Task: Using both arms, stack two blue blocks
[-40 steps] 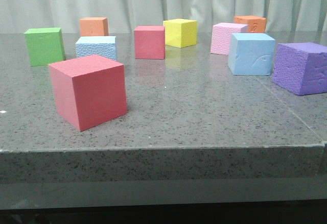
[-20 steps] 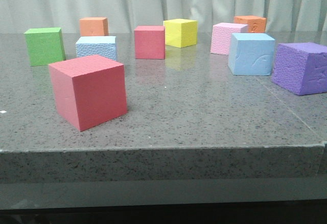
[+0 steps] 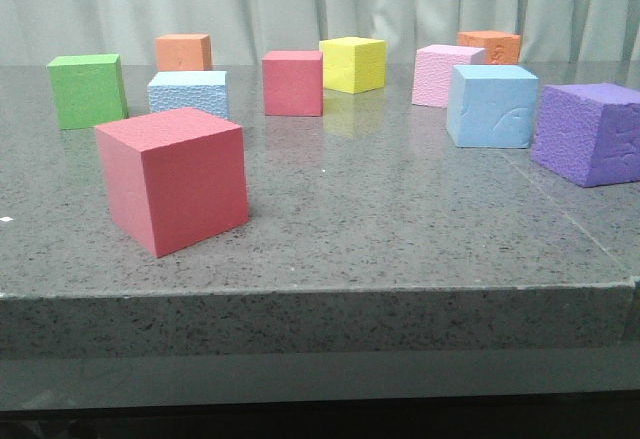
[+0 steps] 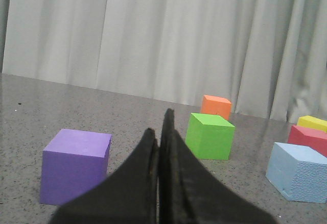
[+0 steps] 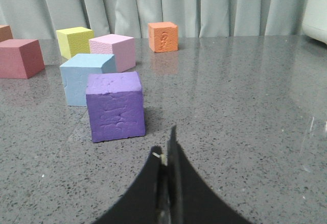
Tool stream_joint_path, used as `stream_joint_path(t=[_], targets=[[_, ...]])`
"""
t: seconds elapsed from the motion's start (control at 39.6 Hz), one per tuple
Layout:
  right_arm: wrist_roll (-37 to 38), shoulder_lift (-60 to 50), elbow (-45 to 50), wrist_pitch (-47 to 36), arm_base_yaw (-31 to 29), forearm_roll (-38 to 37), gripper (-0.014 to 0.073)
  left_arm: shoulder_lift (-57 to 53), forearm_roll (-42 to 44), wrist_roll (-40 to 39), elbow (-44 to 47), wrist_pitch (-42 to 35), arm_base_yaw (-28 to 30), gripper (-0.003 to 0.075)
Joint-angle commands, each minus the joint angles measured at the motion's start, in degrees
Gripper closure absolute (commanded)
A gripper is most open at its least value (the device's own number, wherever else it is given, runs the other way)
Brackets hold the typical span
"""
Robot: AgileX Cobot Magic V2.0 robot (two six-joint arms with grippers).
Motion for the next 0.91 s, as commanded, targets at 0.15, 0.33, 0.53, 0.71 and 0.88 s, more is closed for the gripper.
stream_joint_path(t=[0.15, 0.33, 0.53, 0.71, 0.88], targets=[[-0.5, -1.0, -0.3, -6.5, -0.4, -0.3, 0.066, -0.9, -0.4, 0.1, 0.2, -4.9, 0.1, 0.0741], [-0.5, -1.0, -0.4, -12.0, -0.4, -0.3, 0.066, -0.9, -0.4, 0.1, 0.2, -7.4, 0.1, 0.0741], [-0.5, -1.0, -5.6, -9.3, -0.4, -0.3, 0.066, -0.9, -0.4, 0.1, -1.5, -10.2, 0.1, 0.0741], [-0.5, -0.6, -13.5, -2.9, -0.4, -0.3, 0.066, 0.8, 0.0, 0.1, -7.1, -8.9, 0.1, 0.0741], [-0.5, 5.1, -23.9, 5.0, -0.4, -0.3, 0.066, 8.8, 7.1, 0.1, -17.9, -1.4, 0.1, 0.0741]])
